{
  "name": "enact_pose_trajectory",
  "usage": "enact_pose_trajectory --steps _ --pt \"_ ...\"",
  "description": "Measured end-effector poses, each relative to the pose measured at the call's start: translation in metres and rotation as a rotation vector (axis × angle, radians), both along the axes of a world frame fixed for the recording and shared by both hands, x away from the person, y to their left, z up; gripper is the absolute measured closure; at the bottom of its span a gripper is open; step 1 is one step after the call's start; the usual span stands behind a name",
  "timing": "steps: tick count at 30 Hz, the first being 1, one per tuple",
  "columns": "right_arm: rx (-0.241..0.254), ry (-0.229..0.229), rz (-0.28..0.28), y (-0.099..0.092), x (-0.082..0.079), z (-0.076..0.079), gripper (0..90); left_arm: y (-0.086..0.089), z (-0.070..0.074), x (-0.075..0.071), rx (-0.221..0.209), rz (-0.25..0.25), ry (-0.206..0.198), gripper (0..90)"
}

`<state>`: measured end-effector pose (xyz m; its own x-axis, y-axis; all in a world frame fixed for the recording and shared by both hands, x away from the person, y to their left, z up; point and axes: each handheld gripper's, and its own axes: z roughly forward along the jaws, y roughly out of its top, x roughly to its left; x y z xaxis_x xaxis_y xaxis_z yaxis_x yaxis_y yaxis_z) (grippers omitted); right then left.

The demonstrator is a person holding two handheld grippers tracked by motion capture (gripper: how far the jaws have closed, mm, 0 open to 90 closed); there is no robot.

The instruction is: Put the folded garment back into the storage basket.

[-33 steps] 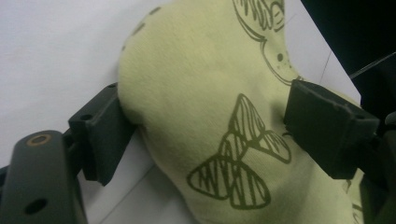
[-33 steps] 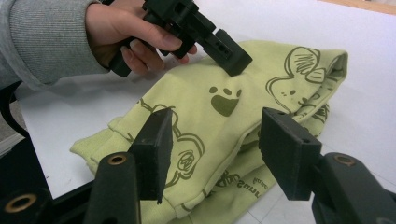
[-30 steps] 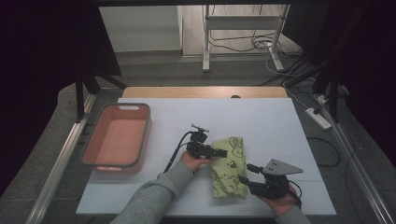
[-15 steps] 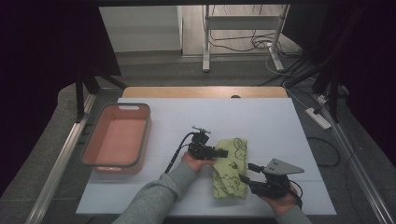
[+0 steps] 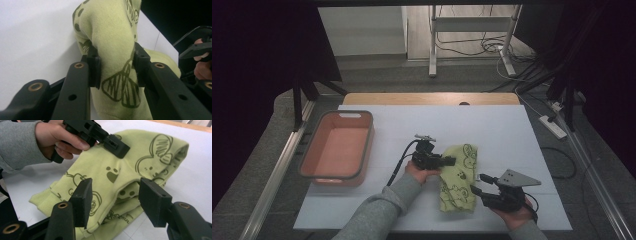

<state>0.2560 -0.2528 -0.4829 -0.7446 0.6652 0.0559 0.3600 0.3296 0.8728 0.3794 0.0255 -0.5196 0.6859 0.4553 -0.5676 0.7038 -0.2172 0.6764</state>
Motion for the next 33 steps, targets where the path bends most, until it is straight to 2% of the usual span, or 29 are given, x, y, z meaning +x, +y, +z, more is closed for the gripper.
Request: enact_pose_trajectory --steps 13,17,20,33 --pt "0.007 -0.005 -0.006 -0.003 0.001 -0.001 44.8 0.022 0.016 0.000 -0.059 0.009 -0.059 66.8" --pt "0.018 -0.004 -0.009 -0.006 0.002 -0.001 44.4 0.025 0.019 -0.001 -0.049 0.007 -0.075 66.8" --pt "0.023 -0.002 -0.016 -0.009 0.002 -0.001 44.4 0.028 0.021 -0.001 -0.060 0.016 -0.080 66.8" --pt "0.028 -0.007 -0.028 -0.014 0.003 -0.001 44.3 0.043 0.049 -0.004 -0.073 0.023 -0.165 67.7"
